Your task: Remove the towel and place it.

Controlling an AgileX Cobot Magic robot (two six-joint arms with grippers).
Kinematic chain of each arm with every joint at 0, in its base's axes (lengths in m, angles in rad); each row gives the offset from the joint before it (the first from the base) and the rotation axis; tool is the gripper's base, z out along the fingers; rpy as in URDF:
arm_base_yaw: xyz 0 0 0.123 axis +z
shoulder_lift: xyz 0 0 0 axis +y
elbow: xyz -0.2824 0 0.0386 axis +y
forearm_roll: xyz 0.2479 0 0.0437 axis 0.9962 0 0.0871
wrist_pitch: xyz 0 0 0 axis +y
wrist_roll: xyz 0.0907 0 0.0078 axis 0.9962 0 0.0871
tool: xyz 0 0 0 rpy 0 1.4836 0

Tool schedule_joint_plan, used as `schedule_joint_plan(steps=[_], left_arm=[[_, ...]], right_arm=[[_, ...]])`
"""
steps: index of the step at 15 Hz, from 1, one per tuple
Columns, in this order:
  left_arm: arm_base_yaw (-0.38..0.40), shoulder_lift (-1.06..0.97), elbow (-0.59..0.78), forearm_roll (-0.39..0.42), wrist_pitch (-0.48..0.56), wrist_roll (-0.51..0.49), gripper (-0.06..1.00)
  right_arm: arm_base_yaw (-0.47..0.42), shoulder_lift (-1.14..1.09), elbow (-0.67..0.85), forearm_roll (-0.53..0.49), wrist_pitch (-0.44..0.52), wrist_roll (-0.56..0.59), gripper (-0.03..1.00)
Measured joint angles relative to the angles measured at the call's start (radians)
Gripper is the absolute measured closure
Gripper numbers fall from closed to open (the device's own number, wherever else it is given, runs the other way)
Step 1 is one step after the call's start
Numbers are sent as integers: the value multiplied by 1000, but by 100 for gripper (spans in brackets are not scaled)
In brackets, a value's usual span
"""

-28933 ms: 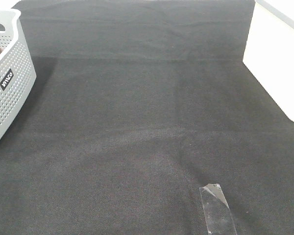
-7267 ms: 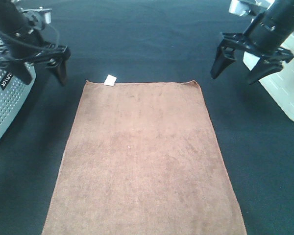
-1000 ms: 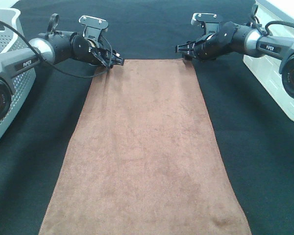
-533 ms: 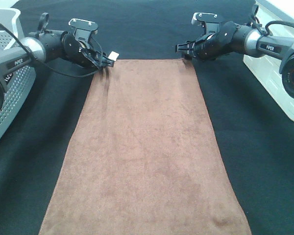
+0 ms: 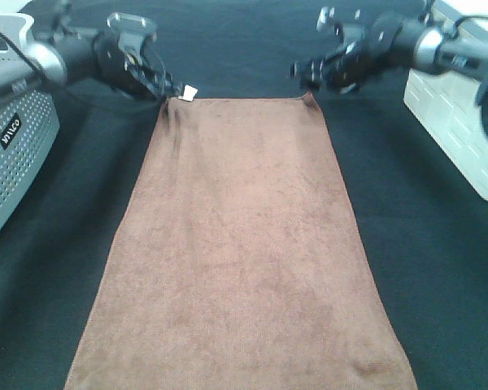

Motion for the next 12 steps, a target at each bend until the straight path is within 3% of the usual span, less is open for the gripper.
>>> schedule_joint_plan(steps=[3, 6, 8, 10, 12], left_arm=[[0, -120, -2, -2, 176, -29, 27], [1, -242, -4, 7, 487, -56, 19], [12, -321, -5, 63, 683, -56, 18], [78, -393, -5, 92, 751, -57, 18], [192, -475, -5, 36, 757, -57, 18]], right_arm=[[0, -143, 0, -33, 142, 10, 32], [0, -290, 0, -91, 369, 28, 27], [-12, -393, 0, -131, 508, 72, 26], [-68, -483, -3, -143, 648, 133, 26], [-129, -557, -3, -227, 782, 141, 26]])
